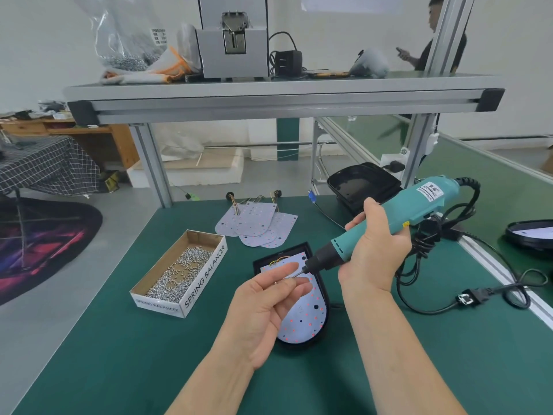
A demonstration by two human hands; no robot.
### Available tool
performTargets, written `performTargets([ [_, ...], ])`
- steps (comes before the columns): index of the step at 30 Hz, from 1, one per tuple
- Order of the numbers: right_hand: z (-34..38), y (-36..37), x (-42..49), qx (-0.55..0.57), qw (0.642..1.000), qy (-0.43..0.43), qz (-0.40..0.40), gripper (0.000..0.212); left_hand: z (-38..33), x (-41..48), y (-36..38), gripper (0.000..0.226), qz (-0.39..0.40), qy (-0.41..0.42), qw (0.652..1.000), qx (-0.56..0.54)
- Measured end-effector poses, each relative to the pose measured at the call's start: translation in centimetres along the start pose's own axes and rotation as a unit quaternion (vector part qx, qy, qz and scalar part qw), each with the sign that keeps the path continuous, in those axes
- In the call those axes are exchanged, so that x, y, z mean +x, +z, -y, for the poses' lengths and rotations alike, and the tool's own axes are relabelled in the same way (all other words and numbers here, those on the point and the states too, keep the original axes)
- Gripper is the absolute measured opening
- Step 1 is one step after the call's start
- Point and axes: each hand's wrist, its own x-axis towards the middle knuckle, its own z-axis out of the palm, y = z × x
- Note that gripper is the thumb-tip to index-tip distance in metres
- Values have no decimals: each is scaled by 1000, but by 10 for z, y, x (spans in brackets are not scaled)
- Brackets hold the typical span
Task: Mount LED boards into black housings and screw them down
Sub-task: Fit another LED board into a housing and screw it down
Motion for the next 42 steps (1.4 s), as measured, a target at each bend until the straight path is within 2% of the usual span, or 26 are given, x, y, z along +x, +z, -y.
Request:
performTargets([
  [5,3,3,2,-3,1000,-11,9,14,-5,3,-6,47,15,-25,1000,3],
  [7,4,4,4,-3,1000,-15,15,15,-6,6,-13,43,-1,-30,1000,-2],
  [9,5,5,6,-10,999,-25,22,15,-8,11,-21,25,-65,-33,997,15],
  [10,5,5,7,-18,999,-32,27,16,-9,16,-28,21,-119,-32,991,58],
  [12,4,5,7,-37,998,-45,39,16,-9,30,-44,32,-209,-25,950,230],
  [15,-2,3,5,-71,993,-69,68,15,-5,46,-50,58,-206,-41,849,485],
  [17,-7,-1,3,-99,987,-86,90,12,1,54,-44,63,-179,-46,801,569],
  [20,-17,-8,1,-155,973,-118,123,12,8,67,-33,55,-171,-56,775,606],
  [26,-32,-23,-1,-246,941,-179,147,15,14,81,-23,46,-140,-80,835,526],
  [42,-47,-31,-1,-275,932,-182,153,13,16,85,-26,42,-143,-92,833,527],
])
